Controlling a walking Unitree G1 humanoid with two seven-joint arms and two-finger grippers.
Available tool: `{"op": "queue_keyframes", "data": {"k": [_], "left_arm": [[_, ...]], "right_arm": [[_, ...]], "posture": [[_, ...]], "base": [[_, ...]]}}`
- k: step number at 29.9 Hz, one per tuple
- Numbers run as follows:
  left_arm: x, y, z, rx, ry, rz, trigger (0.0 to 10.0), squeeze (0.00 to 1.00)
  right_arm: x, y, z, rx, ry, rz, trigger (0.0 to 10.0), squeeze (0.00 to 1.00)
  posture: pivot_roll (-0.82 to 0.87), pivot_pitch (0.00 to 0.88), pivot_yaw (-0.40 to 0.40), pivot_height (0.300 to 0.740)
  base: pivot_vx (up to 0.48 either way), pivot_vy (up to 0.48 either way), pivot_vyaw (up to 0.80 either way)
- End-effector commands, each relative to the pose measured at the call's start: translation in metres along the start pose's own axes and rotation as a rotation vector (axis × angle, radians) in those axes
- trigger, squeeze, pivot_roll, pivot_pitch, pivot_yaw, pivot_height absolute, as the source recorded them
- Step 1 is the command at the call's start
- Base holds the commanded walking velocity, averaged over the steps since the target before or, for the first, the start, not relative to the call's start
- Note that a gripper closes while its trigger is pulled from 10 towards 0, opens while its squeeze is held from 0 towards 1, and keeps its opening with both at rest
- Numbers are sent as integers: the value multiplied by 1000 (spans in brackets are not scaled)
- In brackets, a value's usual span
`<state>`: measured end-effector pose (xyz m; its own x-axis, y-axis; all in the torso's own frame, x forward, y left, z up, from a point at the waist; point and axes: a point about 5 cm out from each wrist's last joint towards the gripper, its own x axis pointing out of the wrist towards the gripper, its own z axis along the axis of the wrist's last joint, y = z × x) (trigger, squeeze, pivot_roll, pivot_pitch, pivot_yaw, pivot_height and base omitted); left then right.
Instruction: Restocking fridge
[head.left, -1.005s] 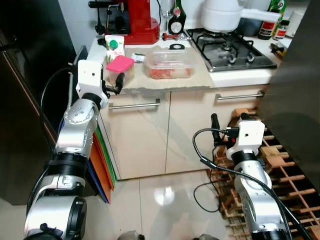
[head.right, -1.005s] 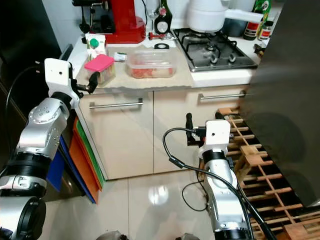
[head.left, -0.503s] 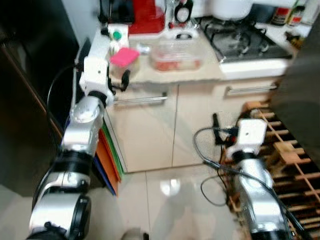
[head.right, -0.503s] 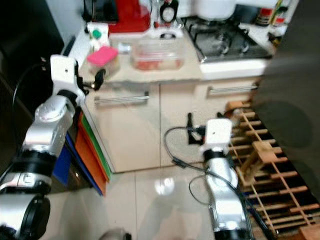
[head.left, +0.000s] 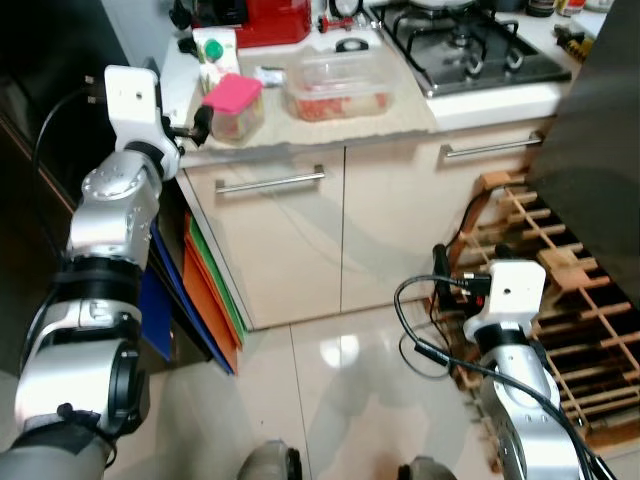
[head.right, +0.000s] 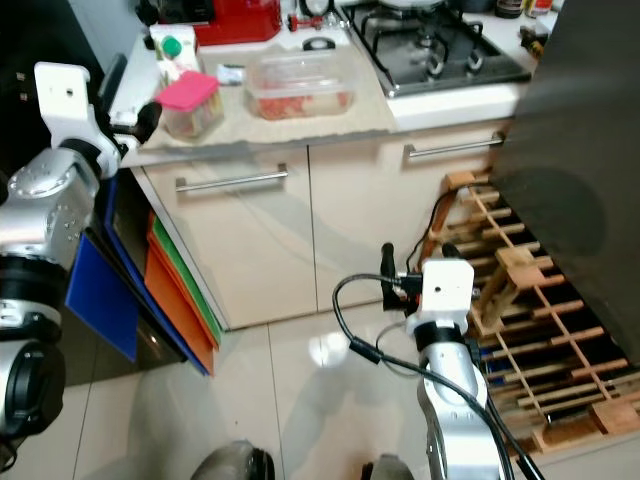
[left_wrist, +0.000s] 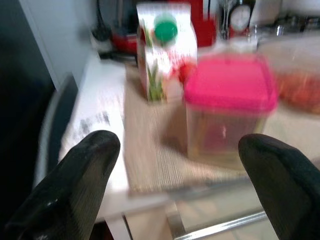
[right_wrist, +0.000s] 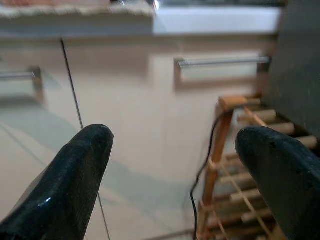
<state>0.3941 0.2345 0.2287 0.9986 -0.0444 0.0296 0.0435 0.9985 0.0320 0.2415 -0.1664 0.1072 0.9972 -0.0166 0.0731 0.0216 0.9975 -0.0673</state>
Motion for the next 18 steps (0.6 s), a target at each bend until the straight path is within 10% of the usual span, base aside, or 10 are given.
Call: {"op": "queue_keyframes", "data": {"k": [1, 18], "left_arm": [[2, 3, 3, 10, 12, -15, 10000, 0], [10, -1, 1, -58, 28, -38, 10000, 0]], "right_arm": [[-3, 4, 5, 5, -4, 15, 10000, 0], [-25, -6, 5, -17, 53, 8, 10000, 0]], "posture": [[-51, 237, 100, 710], [-107, 270, 68, 710]], "base": [[0, 0, 0], [0, 0, 0]]}}
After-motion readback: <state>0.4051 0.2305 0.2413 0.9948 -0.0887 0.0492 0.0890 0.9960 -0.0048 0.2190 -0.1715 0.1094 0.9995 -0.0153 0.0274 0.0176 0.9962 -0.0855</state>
